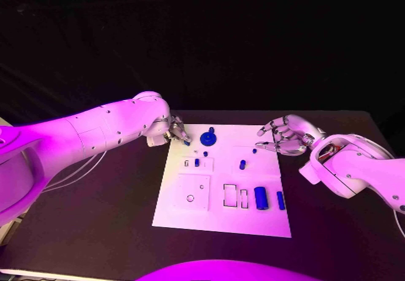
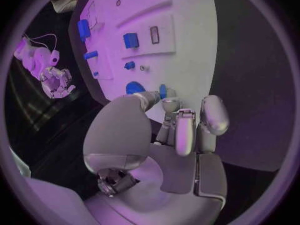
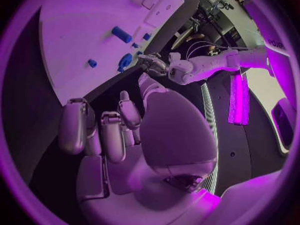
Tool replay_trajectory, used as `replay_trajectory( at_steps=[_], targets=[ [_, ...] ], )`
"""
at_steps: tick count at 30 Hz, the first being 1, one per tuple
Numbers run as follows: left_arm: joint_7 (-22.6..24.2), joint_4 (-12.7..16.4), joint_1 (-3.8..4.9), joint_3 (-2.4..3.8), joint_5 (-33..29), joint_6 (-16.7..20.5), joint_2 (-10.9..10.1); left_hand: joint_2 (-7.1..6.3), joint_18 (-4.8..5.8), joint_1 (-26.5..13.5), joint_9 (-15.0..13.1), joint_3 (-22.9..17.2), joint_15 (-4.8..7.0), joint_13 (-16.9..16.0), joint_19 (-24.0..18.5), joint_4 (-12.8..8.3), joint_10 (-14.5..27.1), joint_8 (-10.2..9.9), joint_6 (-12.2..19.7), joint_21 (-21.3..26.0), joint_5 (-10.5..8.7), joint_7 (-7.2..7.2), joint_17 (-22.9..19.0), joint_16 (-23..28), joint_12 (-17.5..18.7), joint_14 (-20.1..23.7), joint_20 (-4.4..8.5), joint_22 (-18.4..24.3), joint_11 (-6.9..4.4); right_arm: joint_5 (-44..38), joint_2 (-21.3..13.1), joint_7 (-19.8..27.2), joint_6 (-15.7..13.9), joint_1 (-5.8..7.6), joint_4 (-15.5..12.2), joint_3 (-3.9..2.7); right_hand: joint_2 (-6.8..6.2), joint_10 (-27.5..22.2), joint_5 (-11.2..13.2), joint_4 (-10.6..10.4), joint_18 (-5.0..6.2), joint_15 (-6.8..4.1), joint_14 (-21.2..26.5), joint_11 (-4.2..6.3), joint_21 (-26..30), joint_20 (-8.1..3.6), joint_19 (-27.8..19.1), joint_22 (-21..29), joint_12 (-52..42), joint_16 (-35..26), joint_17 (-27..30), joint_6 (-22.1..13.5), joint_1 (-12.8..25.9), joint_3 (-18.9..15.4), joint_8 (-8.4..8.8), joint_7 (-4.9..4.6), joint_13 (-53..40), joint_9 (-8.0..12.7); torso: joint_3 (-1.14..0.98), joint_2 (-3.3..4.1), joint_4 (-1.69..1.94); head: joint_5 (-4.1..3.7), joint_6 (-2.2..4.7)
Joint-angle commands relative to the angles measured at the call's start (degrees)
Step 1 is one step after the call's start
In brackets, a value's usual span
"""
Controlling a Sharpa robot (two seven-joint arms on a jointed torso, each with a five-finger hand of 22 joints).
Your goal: Assemble the parts on the task board
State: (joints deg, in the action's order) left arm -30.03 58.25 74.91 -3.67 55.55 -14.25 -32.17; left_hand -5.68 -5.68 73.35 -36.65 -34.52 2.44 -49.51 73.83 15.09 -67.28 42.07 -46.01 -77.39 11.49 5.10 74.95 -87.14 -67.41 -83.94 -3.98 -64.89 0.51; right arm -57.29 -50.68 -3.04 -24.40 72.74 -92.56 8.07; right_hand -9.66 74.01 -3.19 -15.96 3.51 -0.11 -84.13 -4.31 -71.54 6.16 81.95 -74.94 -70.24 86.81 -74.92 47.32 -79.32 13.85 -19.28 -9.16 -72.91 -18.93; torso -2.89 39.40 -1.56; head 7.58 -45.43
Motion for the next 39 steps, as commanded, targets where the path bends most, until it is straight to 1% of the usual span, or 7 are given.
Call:
replay_trajectory(
  at_steps=[1,10,13,20,26,30,39],
  targets=[
    [0.73,0.97,-0.05,0.15,-2.31,0.80,-0.70,-0.13,0.28,-0.95,-3.11,-8.86,0.32,-0.44,0.48,-7.55,-0.91,1.34,0.15,-0.52,0.25,-0.29,10.16,-0.30,-0.10,-4.37,0.29,-0.34,0.05,-0.52,0.04,0.44,0.42,-0.03,-0.02,-0.01,-0.02,-0.10,-0.26,-0.05,0.35,0.27,-3.97,-0.06,0.17,0.03,-0.41,-5.92,-0.05,-0.37,-8.28,-0.16,0.29,0.45,-0.15,0.01,-0.09,0.05,0.00,-0.08,0.04,0.02,-0.04],
    [-0.14,7.21,0.00,0.56,-5.48,2.17,-5.45,-0.75,0.45,-2.56,-3.77,-11.41,0.47,-1.19,1.11,-8.91,-1.87,2.05,-0.12,-1.04,0.27,-0.47,10.76,-0.64,-0.67,-4.62,0.41,-1.27,-0.13,-0.52,-0.24,0.40,0.34,-0.03,0.02,-0.01,-0.02,-0.10,-0.26,-0.05,0.35,0.27,-3.97,-0.06,0.17,0.03,-0.41,-5.92,-0.05,-0.37,-8.28,-0.16,0.29,0.45,-0.15,0.01,-0.09,0.05,0.01,-0.27,0.46,0.12,-0.13],
    [-0.48,10.51,0.05,0.67,-5.55,2.57,-7.60,-0.87,0.49,-2.81,-3.84,-11.73,0.51,-1.38,1.27,-9.10,-2.09,2.14,-0.21,-1.17,0.29,-0.52,10.87,-0.70,-0.80,-4.67,0.45,-1.48,-0.18,-0.52,-0.32,0.40,0.32,-0.03,0.05,0.00,-0.02,-0.10,-0.26,-0.05,0.35,0.27,-3.97,-0.06,0.17,0.03,-0.41,-5.92,-0.05,-0.37,-8.28,-0.16,0.29,0.45,-0.15,0.01,-0.09,0.05,0.00,-0.39,0.63,0.12,-0.30],
    [-0.29,17.92,0.02,0.59,-0.60,3.52,-11.31,-1.49,0.64,-3.55,-4.05,-12.95,0.68,-1.73,1.79,-9.91,-2.74,2.38,-0.56,-1.57,0.29,-0.72,11.28,-0.92,-1.02,-4.84,0.60,-2.21,-0.39,-0.52,-0.37,0.48,0.35,-0.03,0.10,0.00,-0.05,-0.15,-0.25,-0.05,0.38,0.26,-3.95,-0.05,0.34,0.01,-0.44,-5.84,0.04,-0.45,-8.17,-0.13,0.32,0.47,-0.18,0.02,0.01,0.04,0.06,-0.52,0.84,0.17,-0.60],
    [0.62,21.63,-0.32,0.03,5.75,4.23,-12.63,-1.81,0.69,-3.88,-4.12,-13.80,0.77,-1.79,1.99,-10.31,-2.97,2.46,-0.74,-1.73,0.30,-0.80,11.36,-0.97,-1.02,-4.88,0.69,-2.48,-0.47,-0.52,-0.32,0.58,0.36,-0.04,0.15,0.00,-0.05,-0.15,-0.25,-0.05,0.38,0.26,-3.95,-0.05,0.34,0.01,-0.44,-5.84,0.04,-0.45,-8.17,-0.13,0.32,0.47,-0.18,0.02,0.01,0.04,0.02,-0.54,0.81,0.33,-0.54],
    [1.14,23.41,-1.03,-0.19,7.69,5.52,-13.17,-2.06,0.78,-4.13,-4.17,-14.39,0.83,-1.99,2.29,-10.56,-3.25,2.51,-0.91,-1.96,0.31,-0.86,11.55,-1.06,-1.13,-4.96,0.75,-2.92,-0.54,-0.52,-0.31,0.60,0.39,-0.05,0.17,0.00,-0.05,-0.15,-0.25,-0.05,0.38,0.26,-3.95,-0.05,0.34,0.01,-0.44,-5.84,0.04,-0.45,-8.17,-0.13,0.32,0.47,-0.18,0.02,0.01,0.04,0.01,-0.44,0.74,0.36,-0.61],
    [1.76,24.91,-2.48,-0.67,10.27,6.54,-13.13,-2.41,0.85,-4.46,-4.22,-15.17,0.93,-2.17,2.55,-10.87,-3.60,2.57,-1.17,-2.16,0.35,-0.95,11.62,-1.10,-1.22,-5.00,0.84,-3.26,-0.64,-0.52,-0.37,0.61,0.43,-0.09,0.16,0.00,-0.05,-0.15,-0.25,-0.05,0.38,0.26,-3.95,-0.05,0.34,0.01,-0.44,-5.84,0.04,-0.45,-8.17,-0.13,0.32,0.47,-0.18,0.02,0.01,0.04,-0.01,-0.41,0.76,0.39,-0.55]
  ],
)
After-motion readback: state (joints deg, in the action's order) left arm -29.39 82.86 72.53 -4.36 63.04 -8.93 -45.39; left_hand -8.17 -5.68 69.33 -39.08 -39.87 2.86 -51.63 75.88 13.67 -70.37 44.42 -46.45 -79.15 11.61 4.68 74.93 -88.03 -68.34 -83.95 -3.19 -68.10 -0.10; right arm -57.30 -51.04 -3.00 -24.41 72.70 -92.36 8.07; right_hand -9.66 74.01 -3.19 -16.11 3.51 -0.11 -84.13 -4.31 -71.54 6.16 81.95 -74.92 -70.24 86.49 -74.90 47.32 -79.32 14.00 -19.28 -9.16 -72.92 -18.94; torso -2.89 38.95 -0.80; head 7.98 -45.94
